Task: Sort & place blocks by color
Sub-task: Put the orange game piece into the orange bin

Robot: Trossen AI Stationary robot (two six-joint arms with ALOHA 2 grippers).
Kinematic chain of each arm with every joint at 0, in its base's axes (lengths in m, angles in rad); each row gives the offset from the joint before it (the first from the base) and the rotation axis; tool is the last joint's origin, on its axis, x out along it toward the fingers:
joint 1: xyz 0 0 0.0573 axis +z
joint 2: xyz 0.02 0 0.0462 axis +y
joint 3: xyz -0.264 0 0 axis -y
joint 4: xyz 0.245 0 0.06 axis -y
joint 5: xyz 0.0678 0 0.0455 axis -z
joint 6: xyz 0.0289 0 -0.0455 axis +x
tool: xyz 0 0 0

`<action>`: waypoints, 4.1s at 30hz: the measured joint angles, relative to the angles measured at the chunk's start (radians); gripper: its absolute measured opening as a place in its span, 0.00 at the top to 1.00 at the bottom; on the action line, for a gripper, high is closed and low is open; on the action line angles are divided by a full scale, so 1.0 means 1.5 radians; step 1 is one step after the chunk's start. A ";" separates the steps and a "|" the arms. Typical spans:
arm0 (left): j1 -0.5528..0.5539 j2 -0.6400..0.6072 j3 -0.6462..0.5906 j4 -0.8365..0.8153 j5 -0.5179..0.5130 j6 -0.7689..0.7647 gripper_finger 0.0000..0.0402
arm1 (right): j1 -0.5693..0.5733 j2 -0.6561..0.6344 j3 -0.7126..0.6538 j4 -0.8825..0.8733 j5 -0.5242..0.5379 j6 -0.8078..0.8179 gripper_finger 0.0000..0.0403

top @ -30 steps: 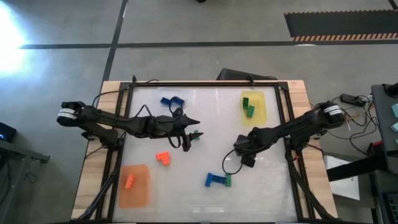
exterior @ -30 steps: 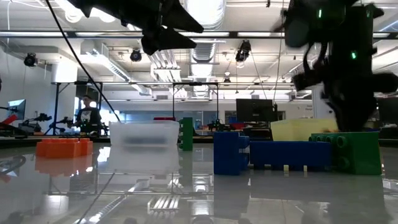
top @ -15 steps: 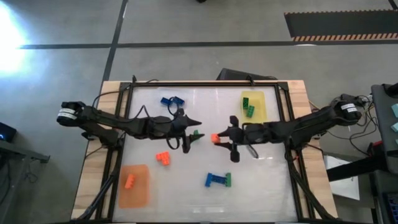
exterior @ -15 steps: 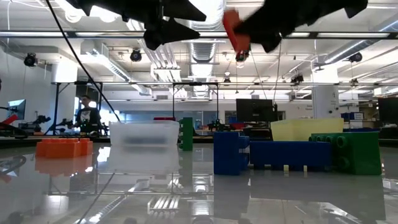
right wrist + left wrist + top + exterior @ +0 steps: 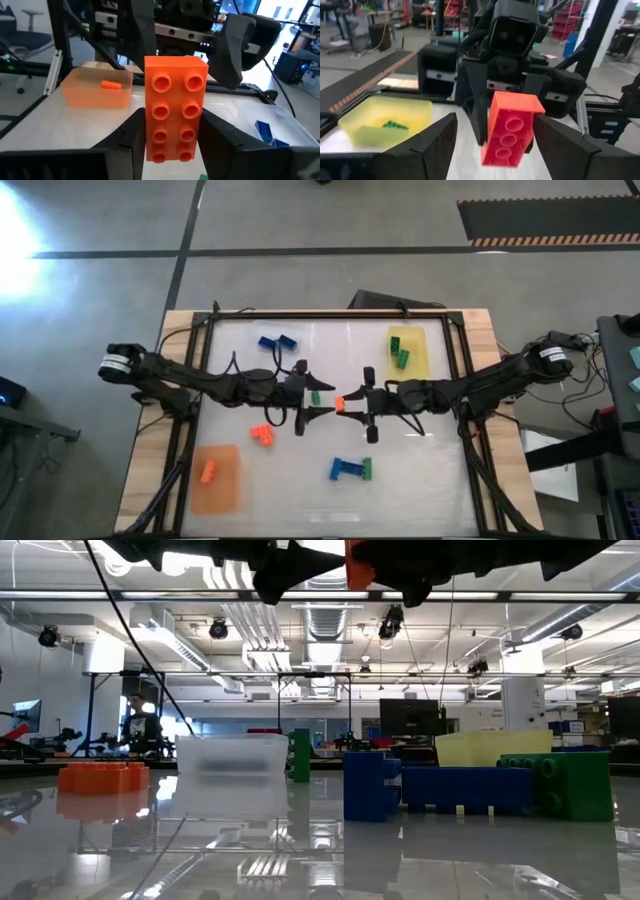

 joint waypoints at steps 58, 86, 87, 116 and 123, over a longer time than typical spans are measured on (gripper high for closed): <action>0.024 0.052 -0.020 0.151 -0.085 0.019 0.39 | -0.033 0.009 0.001 0.003 -0.053 0.066 0.69; 0.024 0.073 -0.027 0.170 -0.047 0.001 0.39 | -0.040 0.009 0.001 -0.019 -0.050 0.055 0.69; 0.024 0.066 -0.031 0.159 -0.040 -0.002 0.39 | -0.040 0.008 0.001 -0.027 -0.051 0.055 0.69; 0.028 0.126 -0.024 0.219 -0.033 -0.049 0.39 | -0.064 0.008 0.002 -0.054 -0.083 0.088 0.69; 0.028 0.140 -0.015 0.219 -0.033 -0.031 0.39 | -0.065 0.008 0.002 -0.059 -0.091 0.087 0.69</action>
